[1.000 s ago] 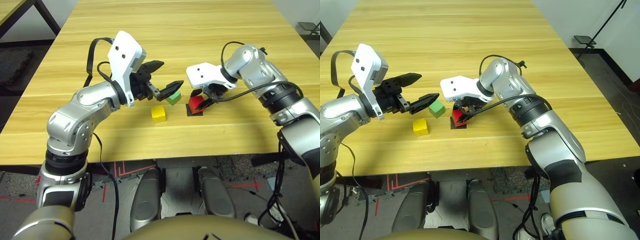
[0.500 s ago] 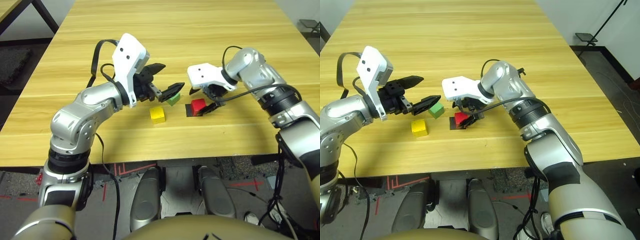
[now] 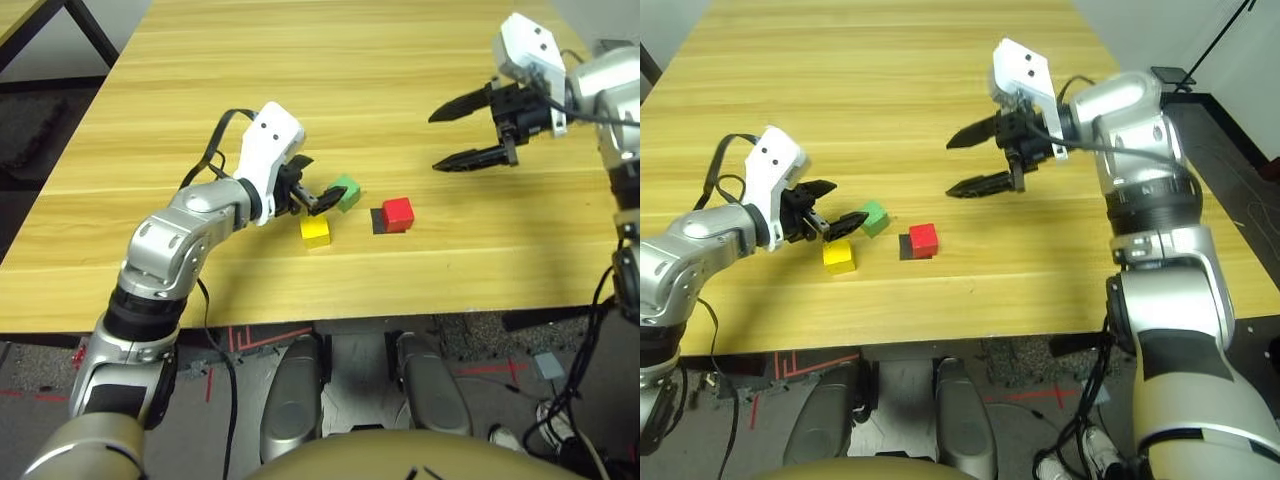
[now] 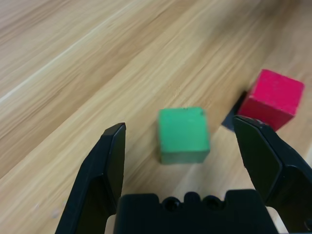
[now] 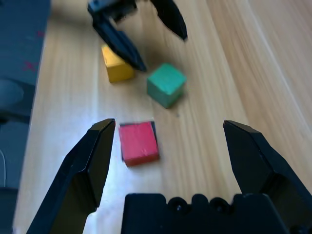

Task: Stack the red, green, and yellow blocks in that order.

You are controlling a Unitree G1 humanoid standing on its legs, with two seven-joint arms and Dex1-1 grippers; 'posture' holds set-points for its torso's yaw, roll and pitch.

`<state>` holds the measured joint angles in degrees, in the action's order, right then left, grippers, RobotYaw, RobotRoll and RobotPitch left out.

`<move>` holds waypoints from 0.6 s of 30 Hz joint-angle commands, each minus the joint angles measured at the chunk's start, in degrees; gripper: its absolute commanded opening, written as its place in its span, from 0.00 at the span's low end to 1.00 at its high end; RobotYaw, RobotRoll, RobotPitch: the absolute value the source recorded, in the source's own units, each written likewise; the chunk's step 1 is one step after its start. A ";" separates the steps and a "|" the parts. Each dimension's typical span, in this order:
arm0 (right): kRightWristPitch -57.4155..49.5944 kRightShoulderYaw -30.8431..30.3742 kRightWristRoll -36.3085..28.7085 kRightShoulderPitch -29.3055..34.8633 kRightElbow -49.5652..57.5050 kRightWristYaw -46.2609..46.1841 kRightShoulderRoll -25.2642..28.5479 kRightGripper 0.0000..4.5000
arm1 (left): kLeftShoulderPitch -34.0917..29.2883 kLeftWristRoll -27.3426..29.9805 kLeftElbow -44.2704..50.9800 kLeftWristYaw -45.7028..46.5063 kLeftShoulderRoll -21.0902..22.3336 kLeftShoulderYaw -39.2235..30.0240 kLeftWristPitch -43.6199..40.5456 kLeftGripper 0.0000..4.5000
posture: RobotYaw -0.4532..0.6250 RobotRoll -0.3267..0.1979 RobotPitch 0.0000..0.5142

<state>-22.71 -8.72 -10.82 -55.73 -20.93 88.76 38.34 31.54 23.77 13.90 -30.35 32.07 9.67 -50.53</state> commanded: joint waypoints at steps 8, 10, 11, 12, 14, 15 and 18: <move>-5.45 2.28 -5.23 5.70 9.59 -6.08 0.33 0.99 | 2.60 -5.38 -6.64 -6.52 -0.19 4.50 4.09 1.00 | 0.63 0.42 0.22; -5.99 2.48 -5.63 6.19 10.35 -7.11 0.46 0.99 | 2.88 -6.87 -8.47 -7.15 -0.39 5.10 5.14 1.00 | 0.62 0.43 0.23; -6.17 2.61 -5.76 6.45 10.64 -7.59 0.46 0.99 | 3.01 -7.61 -9.44 -6.88 -0.75 5.12 5.62 1.00 | 0.62 0.43 0.23; -6.19 2.70 -5.94 6.83 11.00 -7.84 0.51 0.99 | 3.21 -8.23 -10.39 -6.67 -1.24 5.15 6.17 1.00 | 0.61 0.43 0.23; -6.58 2.75 -6.48 7.47 11.96 -8.33 0.64 0.99 | 3.59 -9.31 -11.78 -6.29 -1.91 5.07 6.64 1.00 | 0.61 0.44 0.23; -7.15 2.87 -6.83 7.81 12.57 -8.80 0.67 0.99 | 3.82 -9.70 -12.65 -6.19 -2.43 4.90 7.23 1.00 | 0.60 0.44 0.23; -8.22 3.08 -7.63 8.32 13.78 -9.94 0.66 0.99 | 4.54 -10.96 -15.00 -6.22 -3.85 4.86 8.81 1.00 | 0.60 0.44 0.23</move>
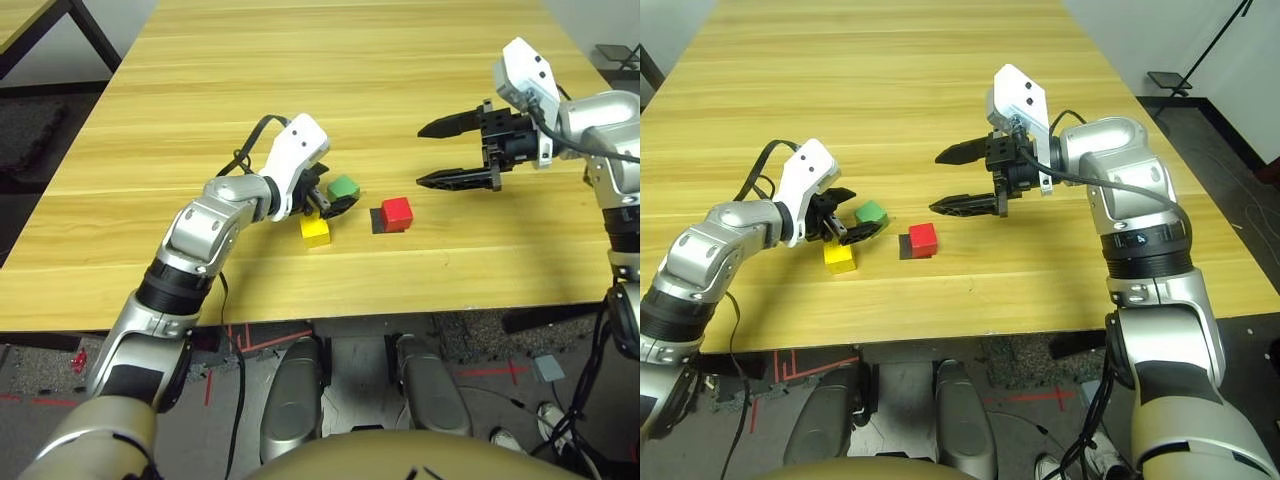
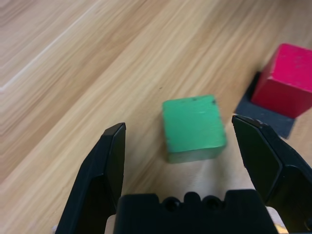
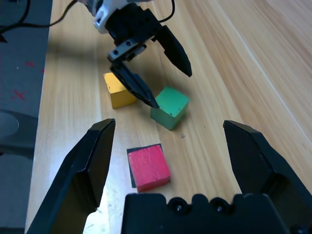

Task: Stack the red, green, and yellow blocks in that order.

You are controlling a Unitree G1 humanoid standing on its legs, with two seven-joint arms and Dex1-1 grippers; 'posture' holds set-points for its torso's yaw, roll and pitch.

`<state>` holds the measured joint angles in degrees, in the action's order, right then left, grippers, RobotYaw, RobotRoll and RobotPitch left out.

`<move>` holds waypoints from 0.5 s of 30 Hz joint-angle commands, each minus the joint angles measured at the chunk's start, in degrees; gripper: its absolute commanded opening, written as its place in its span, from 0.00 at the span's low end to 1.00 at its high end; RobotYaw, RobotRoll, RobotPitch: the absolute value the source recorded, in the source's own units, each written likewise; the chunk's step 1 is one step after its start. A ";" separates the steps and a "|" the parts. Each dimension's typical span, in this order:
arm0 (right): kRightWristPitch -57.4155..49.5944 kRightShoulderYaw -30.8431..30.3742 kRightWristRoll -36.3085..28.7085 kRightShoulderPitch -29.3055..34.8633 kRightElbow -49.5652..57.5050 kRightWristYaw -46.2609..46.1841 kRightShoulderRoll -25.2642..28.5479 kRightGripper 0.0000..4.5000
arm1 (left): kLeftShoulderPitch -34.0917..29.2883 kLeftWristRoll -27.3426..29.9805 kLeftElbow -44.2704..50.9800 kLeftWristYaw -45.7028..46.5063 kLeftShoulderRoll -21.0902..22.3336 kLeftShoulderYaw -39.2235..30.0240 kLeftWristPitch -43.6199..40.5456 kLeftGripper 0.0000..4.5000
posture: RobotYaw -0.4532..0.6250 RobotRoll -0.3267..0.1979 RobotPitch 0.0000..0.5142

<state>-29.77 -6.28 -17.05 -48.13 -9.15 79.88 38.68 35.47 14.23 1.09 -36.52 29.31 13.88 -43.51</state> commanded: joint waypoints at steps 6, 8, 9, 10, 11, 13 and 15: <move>-1.05 0.54 -1.60 0.11 1.31 -2.19 -0.02 0.99 | 1.03 -3.45 -3.96 -1.01 -3.70 1.99 2.27 1.00 | 0.60 0.44 0.24; -0.96 0.37 -1.63 0.00 1.02 -2.44 -0.03 0.99 | 1.00 -4.14 -4.58 -1.07 -4.48 2.42 2.33 1.00 | 0.60 0.44 0.24; -0.93 0.28 -1.70 -0.04 0.93 -2.56 -0.03 0.99 | 0.99 -4.50 -4.99 -1.14 -4.75 2.61 2.41 1.00 | 0.60 0.44 0.24; -0.90 0.16 -1.73 -0.18 0.76 -2.68 -0.10 0.99 | 1.01 -4.82 -5.48 -1.27 -4.98 2.69 2.60 1.00 | 0.60 0.44 0.24; -0.97 0.10 -1.82 -0.29 0.65 -2.82 -0.17 0.99 | 0.89 -5.04 -5.93 -1.14 -5.31 2.64 2.21 1.00 | 0.60 0.44 0.25; -0.83 0.00 -1.89 -0.50 0.32 -3.02 -0.36 0.99 | 0.54 -5.67 -7.28 -0.69 -6.11 2.55 2.48 1.00 | 0.60 0.44 0.25; -0.72 -0.08 -1.98 -0.62 0.04 -3.33 -0.59 1.00 | 0.43 -6.07 -8.50 0.11 -6.98 2.10 2.50 0.91 | 0.61 0.45 0.25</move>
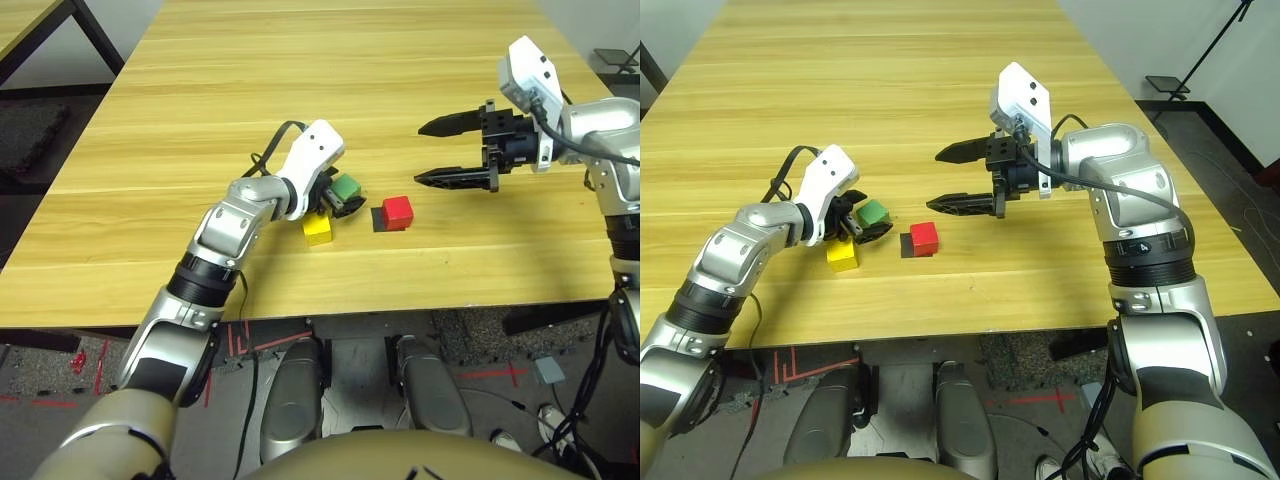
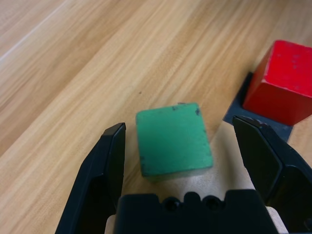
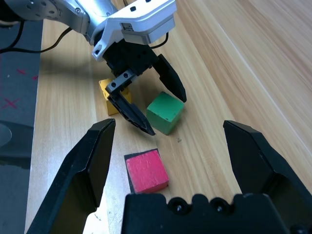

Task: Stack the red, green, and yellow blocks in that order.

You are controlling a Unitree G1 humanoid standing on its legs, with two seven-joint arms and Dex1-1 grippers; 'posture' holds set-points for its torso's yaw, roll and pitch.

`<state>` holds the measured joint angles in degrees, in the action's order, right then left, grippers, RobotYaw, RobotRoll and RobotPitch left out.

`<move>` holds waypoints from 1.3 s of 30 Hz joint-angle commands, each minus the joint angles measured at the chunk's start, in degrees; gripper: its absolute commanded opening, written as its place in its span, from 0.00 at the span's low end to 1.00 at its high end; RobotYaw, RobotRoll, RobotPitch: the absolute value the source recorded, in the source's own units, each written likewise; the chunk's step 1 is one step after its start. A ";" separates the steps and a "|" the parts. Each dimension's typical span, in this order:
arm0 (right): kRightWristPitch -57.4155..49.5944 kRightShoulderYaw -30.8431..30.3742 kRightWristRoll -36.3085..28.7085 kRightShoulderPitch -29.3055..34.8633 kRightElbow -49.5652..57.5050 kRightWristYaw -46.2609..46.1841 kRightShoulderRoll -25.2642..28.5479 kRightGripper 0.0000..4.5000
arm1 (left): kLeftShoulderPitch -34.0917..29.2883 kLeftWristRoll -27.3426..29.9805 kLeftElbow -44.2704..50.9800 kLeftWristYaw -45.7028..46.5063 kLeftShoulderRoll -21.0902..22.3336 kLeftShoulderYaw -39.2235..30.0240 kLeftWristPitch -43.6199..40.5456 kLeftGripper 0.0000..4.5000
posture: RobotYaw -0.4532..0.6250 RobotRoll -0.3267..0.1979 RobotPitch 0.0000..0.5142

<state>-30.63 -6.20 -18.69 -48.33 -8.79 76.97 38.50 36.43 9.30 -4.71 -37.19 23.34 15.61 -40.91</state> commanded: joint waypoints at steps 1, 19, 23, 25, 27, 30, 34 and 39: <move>0.20 -0.19 -0.39 -0.40 -0.39 -0.52 -0.47 1.00 | -0.52 -1.36 -3.12 1.05 -1.30 0.20 -0.28 0.85 | 0.61 0.45 0.25; 0.68 0.61 -0.67 0.16 -1.58 -3.64 -1.91 1.00 | 10.59 -1.40 2.35 -4.65 -0.02 -0.06 -6.02 0.46 | 0.65 0.50 0.24; 0.82 1.03 -0.73 0.83 -2.08 -4.44 -1.45 1.00 | 12.11 0.66 9.16 -6.12 -0.64 0.52 -9.62 0.46 | 0.65 0.51 0.24; 1.45 1.15 -0.57 1.25 -2.75 -4.61 -1.22 1.00 | 12.18 1.69 11.78 -6.26 -1.21 0.91 -11.85 0.46 | 0.65 0.52 0.24; 1.95 1.22 -0.49 1.79 -2.92 -4.68 -0.97 1.00 | 12.02 2.89 13.88 -6.38 -2.23 1.36 -13.58 0.46 | 0.65 0.52 0.24; 0.82 1.47 -0.86 2.26 -2.19 -5.67 -0.91 1.00 | 11.04 4.71 14.94 -6.22 -4.17 1.59 -15.59 0.46 | 0.64 0.52 0.23; 0.45 1.54 -1.16 2.56 -1.35 -5.93 -0.78 1.00 | 9.36 4.32 13.25 -7.27 -4.34 3.82 -14.17 0.46 | 0.62 0.52 0.23; 0.85 1.62 -1.72 3.46 -0.09 -4.44 0.52 1.00 | 9.00 3.97 10.04 -8.65 -4.69 6.04 -11.69 0.46 | 0.60 0.52 0.23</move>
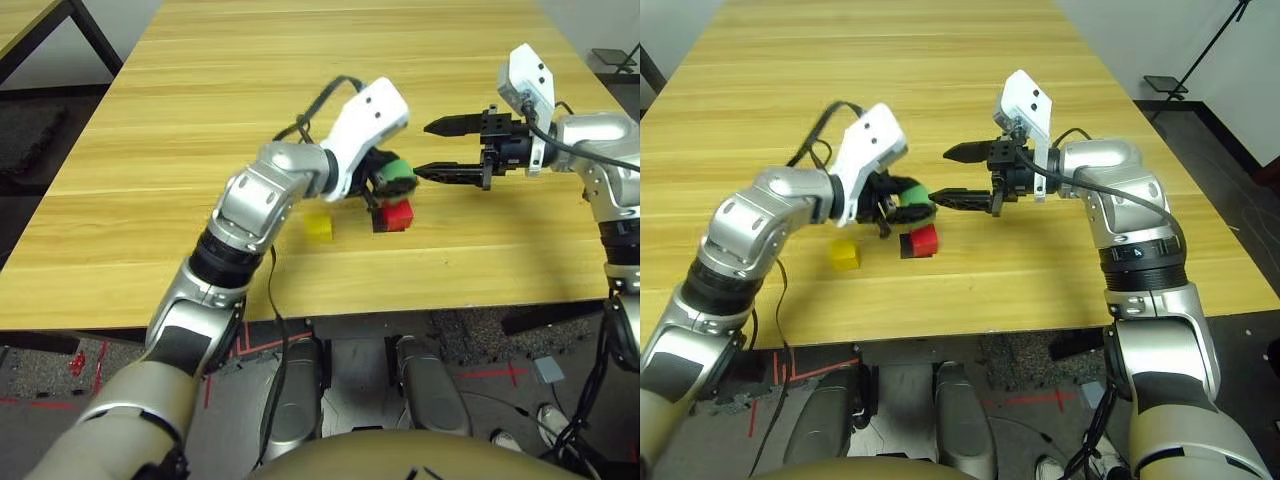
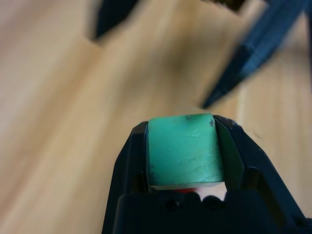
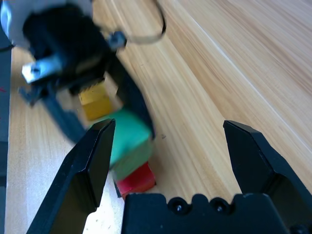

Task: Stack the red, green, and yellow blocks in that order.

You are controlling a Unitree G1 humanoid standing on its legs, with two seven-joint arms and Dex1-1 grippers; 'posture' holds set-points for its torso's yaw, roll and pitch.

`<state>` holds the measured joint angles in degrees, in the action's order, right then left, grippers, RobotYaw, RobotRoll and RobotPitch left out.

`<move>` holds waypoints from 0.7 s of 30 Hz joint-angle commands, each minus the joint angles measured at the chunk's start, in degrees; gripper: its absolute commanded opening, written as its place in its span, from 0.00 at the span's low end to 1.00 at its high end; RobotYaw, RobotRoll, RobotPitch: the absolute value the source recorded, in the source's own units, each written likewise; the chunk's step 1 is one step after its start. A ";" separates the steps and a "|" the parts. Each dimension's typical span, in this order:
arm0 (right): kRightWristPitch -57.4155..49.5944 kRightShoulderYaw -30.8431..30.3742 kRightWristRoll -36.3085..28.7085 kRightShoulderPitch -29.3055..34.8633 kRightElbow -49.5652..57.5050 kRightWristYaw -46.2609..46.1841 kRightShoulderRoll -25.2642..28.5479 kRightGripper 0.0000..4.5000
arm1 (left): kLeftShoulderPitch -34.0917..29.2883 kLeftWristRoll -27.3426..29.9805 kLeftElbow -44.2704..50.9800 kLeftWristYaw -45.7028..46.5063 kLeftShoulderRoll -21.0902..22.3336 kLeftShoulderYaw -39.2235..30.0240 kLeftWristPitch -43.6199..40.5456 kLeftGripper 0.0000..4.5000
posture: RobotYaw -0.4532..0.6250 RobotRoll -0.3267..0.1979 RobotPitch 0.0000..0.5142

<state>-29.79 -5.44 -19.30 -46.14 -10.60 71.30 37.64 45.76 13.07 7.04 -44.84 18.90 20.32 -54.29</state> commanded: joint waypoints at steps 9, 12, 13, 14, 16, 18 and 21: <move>4.32 2.75 -2.30 3.14 0.02 9.32 8.25 1.00 | 0.67 0.02 -5.27 -3.38 -0.98 3.00 4.47 0.46 | 0.57 0.52 0.24; 5.28 3.49 -2.50 3.58 -1.13 10.27 9.49 1.00 | 0.96 -0.25 -6.17 -3.63 -1.38 2.97 5.32 0.46 | 0.57 0.51 0.24; 5.45 3.57 -2.61 3.68 -1.23 10.47 9.66 1.00 | 0.96 -0.28 -6.25 -3.71 -1.41 2.93 5.47 0.46 | 0.56 0.51 0.24; 5.67 3.74 -2.72 3.91 -1.39 10.83 9.98 1.00 | 0.98 -0.26 -6.43 -3.76 -1.54 2.85 5.60 0.46 | 0.56 0.52 0.24; 5.78 4.15 -2.70 4.20 -1.82 11.10 10.56 1.00 | 1.08 -0.24 -6.84 -4.00 -1.77 2.91 6.00 0.46 | 0.55 0.52 0.24; 6.04 4.43 -2.54 4.24 -2.31 11.21 10.78 1.00 | 1.21 -0.27 -7.28 -4.22 -2.05 2.95 6.40 0.46 | 0.55 0.52 0.25; 6.61 4.65 -2.35 4.30 -2.95 11.35 10.88 1.00 | 1.67 -0.42 -8.64 -4.64 -2.62 2.99 7.39 0.46 | 0.54 0.53 0.26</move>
<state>-23.91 -1.47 -21.48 -42.17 -13.31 82.35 47.91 46.53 12.91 -0.60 -48.84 16.63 22.45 -48.00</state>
